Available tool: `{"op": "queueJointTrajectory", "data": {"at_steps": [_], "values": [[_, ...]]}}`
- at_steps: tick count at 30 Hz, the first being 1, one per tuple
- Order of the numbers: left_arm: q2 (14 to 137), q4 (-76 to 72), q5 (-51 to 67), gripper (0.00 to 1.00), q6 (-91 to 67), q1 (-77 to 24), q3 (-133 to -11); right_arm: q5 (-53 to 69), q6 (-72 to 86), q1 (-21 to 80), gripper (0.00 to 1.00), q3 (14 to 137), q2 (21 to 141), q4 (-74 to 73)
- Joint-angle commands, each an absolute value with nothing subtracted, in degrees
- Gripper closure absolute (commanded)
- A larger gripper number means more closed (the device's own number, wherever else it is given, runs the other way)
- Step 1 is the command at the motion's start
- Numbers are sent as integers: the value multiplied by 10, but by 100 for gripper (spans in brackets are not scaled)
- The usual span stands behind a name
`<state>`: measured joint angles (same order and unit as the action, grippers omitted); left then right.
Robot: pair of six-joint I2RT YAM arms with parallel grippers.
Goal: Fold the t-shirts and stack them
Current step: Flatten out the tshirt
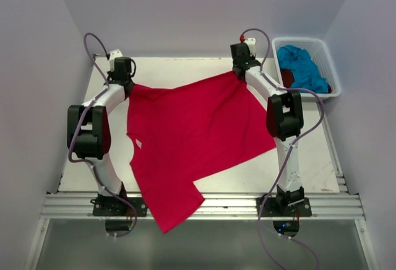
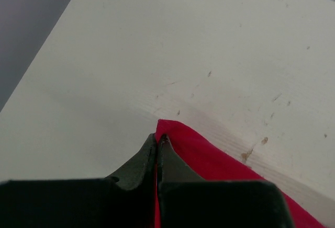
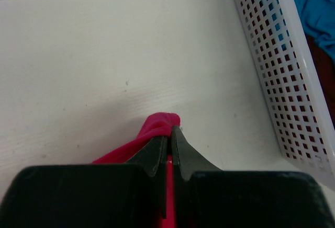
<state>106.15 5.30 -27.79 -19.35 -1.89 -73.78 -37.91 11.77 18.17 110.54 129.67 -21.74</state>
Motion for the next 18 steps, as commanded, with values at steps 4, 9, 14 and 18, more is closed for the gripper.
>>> {"op": "queueJointTrajectory", "data": {"at_steps": [4,9,14,18], "values": [[1120,-8,-270,100,-179,-12,-843,-416,111,146,100,1216,1358,-201],[1181,-2,-261,100,-166,-11,-930,-424,94,131,100,1308,1418,-218],[1236,32,-242,100,-161,-10,-1007,-433,101,123,100,1319,1448,-215],[1265,47,-230,100,-162,-10,-1050,-421,97,117,100,1312,1455,-209]]}}
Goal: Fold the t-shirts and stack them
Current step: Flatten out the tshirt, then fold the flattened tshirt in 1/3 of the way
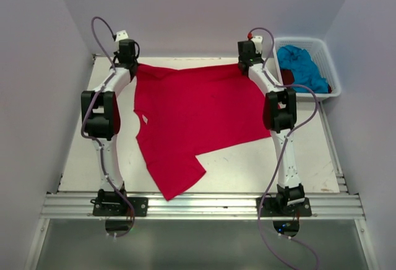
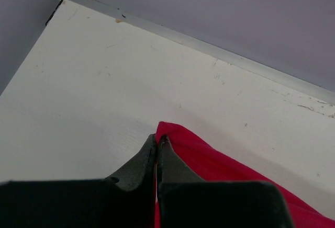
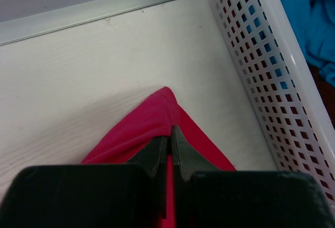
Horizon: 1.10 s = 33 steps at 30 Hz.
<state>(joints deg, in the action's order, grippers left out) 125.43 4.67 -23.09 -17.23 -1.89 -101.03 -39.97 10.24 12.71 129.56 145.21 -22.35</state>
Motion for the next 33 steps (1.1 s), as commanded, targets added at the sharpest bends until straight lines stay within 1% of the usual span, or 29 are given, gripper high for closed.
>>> {"op": "queueJointTrajectory", "data": {"at_steps": [1,5,8,16,20,26,33], "values": [[1265,48,-229,100,-163,-10,-1050,-416,96,117,100,1310,1455,-207],[1261,47,-229,100,-167,-10,-1037,-403,91,115,100,1288,1448,-199],[1245,42,-229,100,-175,-10,-1006,-393,86,113,100,1279,1443,-198],[1163,29,-233,100,-209,-10,-887,-377,51,110,100,1241,1410,-200],[1121,28,-236,100,-219,-10,-844,-389,26,109,100,1199,1381,-178],[1071,45,-240,100,-221,-10,-823,-428,-43,109,100,1200,1368,-163],[1020,86,-226,100,-243,-11,-802,-462,-83,108,100,1201,1358,-147]]}}
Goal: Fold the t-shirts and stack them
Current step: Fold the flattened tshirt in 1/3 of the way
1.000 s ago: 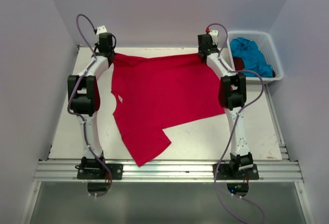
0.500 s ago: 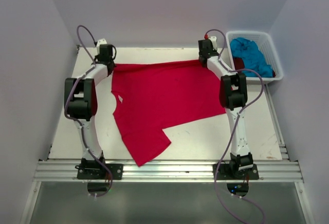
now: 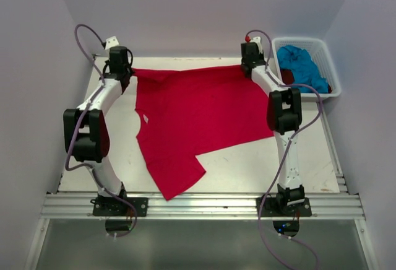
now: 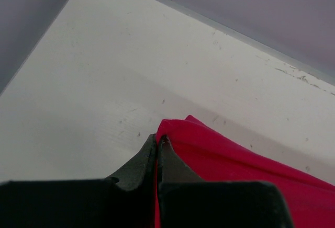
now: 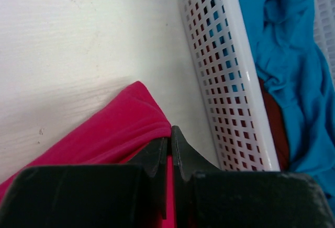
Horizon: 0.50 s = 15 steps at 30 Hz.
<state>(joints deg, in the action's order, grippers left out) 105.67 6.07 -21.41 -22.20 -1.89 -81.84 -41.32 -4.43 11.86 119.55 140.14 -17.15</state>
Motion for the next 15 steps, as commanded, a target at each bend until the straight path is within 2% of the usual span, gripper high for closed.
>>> {"op": "queueJointTrajectory", "data": {"at_steps": [1,8,15], "values": [[1013,89,-222,100,-247,-11,-795,-463,-85,108,100,1196,1355,-141],[939,89,-202,100,-277,-12,-694,-473,-88,109,100,1161,1352,-140],[914,103,-185,100,-290,-15,-661,-469,-74,108,100,1129,1342,-159]]}}
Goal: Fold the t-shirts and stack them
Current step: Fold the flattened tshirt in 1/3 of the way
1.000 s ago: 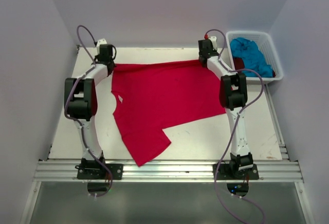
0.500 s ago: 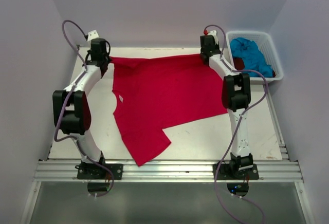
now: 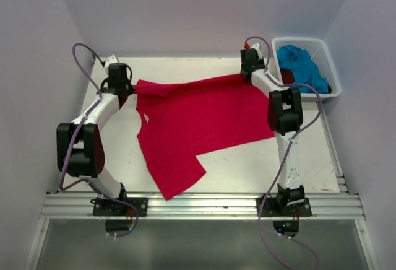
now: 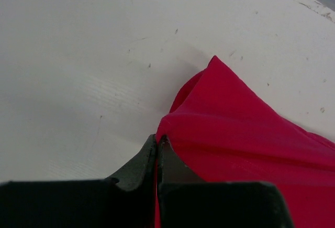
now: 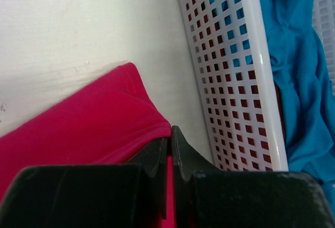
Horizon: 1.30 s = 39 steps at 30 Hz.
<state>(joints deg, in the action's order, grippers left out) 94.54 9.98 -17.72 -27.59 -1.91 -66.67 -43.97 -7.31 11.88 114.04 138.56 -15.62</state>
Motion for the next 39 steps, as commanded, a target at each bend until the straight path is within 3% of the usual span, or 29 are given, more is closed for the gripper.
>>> {"op": "queueJointTrajectory", "data": {"at_steps": [1,21,22,26,30,33,34,35,37,39], "values": [[913,105,-184,100,-291,-16,-661,-470,-73,108,100,1118,1340,-159],[860,124,-141,100,-323,-30,-621,-487,-73,112,100,1071,1315,-143],[857,126,-135,100,-329,-34,-620,-490,-73,113,93,1071,1317,-142],[846,134,-115,100,-351,-48,-613,-490,-73,115,84,1071,1317,-141],[826,156,-103,100,-371,-72,-611,-490,-68,116,24,1077,1318,-149],[804,189,-98,98,-389,-90,-611,-490,-62,116,15,1079,1315,-154],[796,193,-99,73,-398,-100,-611,-488,-60,117,13,1080,1314,-155],[787,196,-105,57,-401,-104,-610,-485,-57,117,13,1082,1313,-157],[759,207,-122,33,-410,-119,-609,-478,-52,116,13,1085,1308,-159],[726,207,-141,20,-416,-128,-604,-469,-46,118,12,1086,1303,-164]]}}
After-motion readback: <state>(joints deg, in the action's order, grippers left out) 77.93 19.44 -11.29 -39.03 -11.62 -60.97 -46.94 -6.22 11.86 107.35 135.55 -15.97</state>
